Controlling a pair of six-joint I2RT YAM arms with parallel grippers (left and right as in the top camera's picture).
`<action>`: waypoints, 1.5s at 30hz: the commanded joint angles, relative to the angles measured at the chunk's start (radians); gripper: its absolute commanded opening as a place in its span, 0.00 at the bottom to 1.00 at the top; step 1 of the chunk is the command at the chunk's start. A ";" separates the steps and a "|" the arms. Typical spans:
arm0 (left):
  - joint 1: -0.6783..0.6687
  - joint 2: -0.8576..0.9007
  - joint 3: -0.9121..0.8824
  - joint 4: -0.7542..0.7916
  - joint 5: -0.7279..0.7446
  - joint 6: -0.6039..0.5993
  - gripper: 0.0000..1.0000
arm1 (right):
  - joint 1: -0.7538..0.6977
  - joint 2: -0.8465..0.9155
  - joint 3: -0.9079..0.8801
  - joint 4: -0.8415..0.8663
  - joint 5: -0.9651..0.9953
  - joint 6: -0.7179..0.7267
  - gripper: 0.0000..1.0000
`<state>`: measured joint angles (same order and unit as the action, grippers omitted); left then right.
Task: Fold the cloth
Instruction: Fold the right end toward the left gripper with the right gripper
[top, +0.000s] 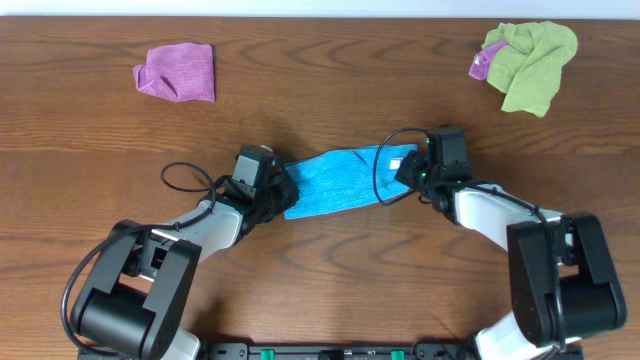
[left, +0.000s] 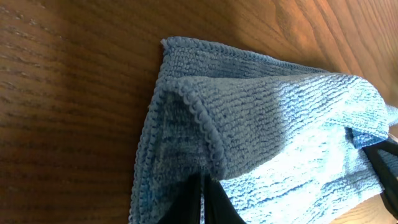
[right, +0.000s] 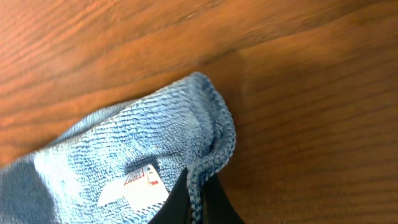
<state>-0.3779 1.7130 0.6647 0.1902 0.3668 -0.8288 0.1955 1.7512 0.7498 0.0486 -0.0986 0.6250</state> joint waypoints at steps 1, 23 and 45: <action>-0.002 0.015 0.008 -0.014 0.000 0.030 0.06 | 0.002 -0.034 -0.028 -0.031 -0.042 -0.119 0.01; -0.002 0.015 0.013 -0.008 0.019 0.044 0.06 | 0.247 -0.302 -0.028 -0.058 -0.049 -0.237 0.01; 0.000 0.013 0.036 -0.007 0.069 0.076 0.06 | 0.385 -0.137 0.167 -0.105 -0.044 -0.198 0.01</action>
<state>-0.3779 1.7130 0.6697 0.1867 0.4179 -0.7784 0.5632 1.5673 0.8436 -0.0296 -0.1413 0.4248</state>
